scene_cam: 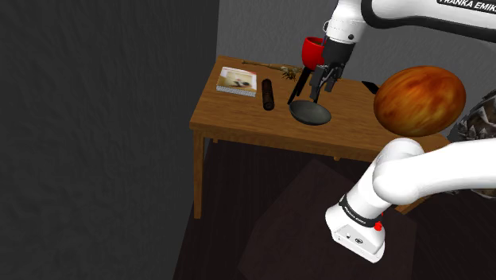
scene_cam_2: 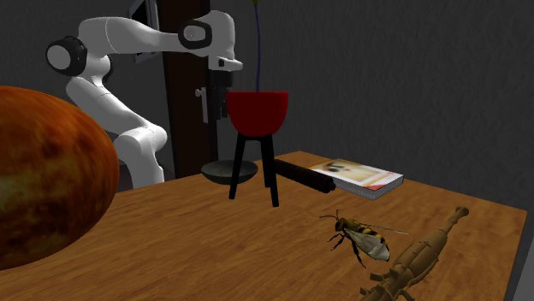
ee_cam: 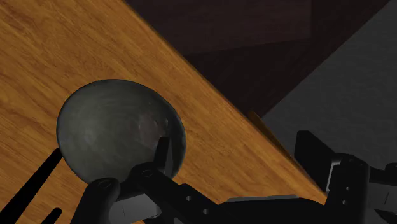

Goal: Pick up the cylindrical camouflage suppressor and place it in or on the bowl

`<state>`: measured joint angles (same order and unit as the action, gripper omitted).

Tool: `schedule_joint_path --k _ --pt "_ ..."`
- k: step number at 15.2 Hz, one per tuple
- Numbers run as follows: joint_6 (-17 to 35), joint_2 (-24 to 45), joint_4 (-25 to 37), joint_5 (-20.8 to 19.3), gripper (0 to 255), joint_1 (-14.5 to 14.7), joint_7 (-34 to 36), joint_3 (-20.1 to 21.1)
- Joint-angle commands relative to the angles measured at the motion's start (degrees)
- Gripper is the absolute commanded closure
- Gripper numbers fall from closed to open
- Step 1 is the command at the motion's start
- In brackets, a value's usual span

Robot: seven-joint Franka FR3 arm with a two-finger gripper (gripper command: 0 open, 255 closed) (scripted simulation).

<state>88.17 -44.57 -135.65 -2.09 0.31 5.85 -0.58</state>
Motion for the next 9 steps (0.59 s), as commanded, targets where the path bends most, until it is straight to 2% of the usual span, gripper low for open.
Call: schedule_joint_path --k 1,9 --pt "0.0 0.0 0.0 0.0 0 0.0 0.0 0.0" --pt "12.04 16.03 4.6 -0.1 0 -3.68 8.51 0.15"
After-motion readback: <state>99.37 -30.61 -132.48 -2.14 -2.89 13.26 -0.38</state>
